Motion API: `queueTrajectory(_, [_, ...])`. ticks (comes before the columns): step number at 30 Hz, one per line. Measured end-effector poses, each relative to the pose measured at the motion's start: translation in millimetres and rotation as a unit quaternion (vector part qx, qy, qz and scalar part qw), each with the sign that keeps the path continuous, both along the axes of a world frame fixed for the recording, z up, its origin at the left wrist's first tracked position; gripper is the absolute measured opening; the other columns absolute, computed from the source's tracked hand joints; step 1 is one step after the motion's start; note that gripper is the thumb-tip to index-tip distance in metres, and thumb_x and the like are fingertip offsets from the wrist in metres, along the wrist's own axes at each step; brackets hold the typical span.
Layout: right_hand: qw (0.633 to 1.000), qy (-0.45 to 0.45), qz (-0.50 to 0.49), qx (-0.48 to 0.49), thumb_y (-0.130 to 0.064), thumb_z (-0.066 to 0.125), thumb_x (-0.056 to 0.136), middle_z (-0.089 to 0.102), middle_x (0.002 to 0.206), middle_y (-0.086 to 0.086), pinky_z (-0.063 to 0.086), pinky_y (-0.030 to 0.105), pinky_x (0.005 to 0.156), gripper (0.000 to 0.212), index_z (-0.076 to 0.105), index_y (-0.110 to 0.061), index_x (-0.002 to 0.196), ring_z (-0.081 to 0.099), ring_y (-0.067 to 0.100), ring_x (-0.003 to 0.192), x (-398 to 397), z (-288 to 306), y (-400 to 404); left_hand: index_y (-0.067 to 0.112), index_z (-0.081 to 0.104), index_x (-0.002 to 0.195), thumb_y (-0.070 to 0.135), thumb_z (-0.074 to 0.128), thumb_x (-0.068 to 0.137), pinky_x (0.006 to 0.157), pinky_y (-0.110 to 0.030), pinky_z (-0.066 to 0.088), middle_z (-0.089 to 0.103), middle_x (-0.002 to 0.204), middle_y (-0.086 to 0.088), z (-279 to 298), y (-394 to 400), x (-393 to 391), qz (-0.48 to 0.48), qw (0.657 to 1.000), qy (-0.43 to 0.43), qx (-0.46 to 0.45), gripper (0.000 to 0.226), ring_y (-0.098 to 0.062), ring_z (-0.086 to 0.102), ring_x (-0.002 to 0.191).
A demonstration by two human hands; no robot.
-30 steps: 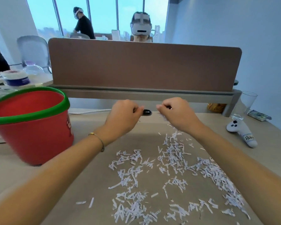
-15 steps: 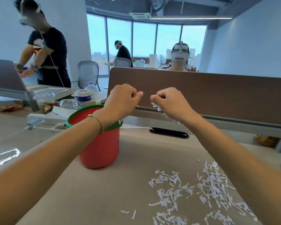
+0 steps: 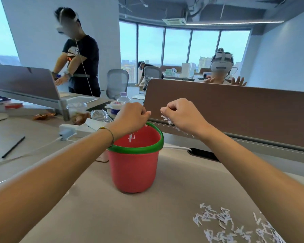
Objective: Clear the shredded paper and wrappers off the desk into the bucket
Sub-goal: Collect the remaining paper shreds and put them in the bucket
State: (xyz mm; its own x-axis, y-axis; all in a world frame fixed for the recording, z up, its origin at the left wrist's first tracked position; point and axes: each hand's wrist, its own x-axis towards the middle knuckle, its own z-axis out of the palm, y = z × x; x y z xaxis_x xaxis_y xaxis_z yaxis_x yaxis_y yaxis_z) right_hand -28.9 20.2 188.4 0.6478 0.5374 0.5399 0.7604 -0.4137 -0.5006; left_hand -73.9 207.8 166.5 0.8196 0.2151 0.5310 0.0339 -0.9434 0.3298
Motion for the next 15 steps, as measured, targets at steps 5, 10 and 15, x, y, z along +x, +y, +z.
queueTrajectory(5, [1.000, 0.018, 0.009, -0.003, -0.028, 0.059, 0.100, 0.052, 0.039, -0.005, 0.049, 0.032, 0.052, 0.050, 0.054, -0.006, 0.055, 0.047, 0.008, 0.031, 1, -3, 16, 0.013, 0.051, 0.051, 0.035, 0.060, 0.094, 0.058, -0.033, 0.047, 0.052, 0.050, 0.000, -12, 18, 4, -0.014, 0.999, 0.041, -0.024, 0.049, -0.018, 0.049, 0.051])
queueTrajectory(10, [0.999, 0.028, 0.013, -0.013, -0.028, 0.058, 0.099, 0.050, 0.039, -0.007, 0.048, 0.035, 0.045, 0.050, 0.052, -0.001, 0.057, 0.048, 0.016, 0.038, 5, -9, 36, 0.015, 0.062, 0.058, 0.036, 0.057, 0.095, 0.066, -0.030, 0.056, 0.069, 0.052, 0.005, -19, 25, -8, -0.033, 0.994, 0.099, -0.030, 0.043, -0.007, 0.065, 0.049])
queueTrajectory(15, [0.999, 0.014, 0.020, -0.045, -0.028, 0.058, 0.096, 0.067, 0.058, 0.012, 0.047, 0.037, 0.058, 0.045, 0.058, 0.001, 0.061, 0.055, 0.028, 0.053, 8, -14, 63, 0.017, 0.058, 0.054, 0.039, 0.056, 0.093, 0.055, -0.031, 0.044, 0.056, 0.050, 0.003, -14, 36, -23, 0.014, 0.998, 0.055, 0.010, 0.044, -0.020, 0.057, 0.054])
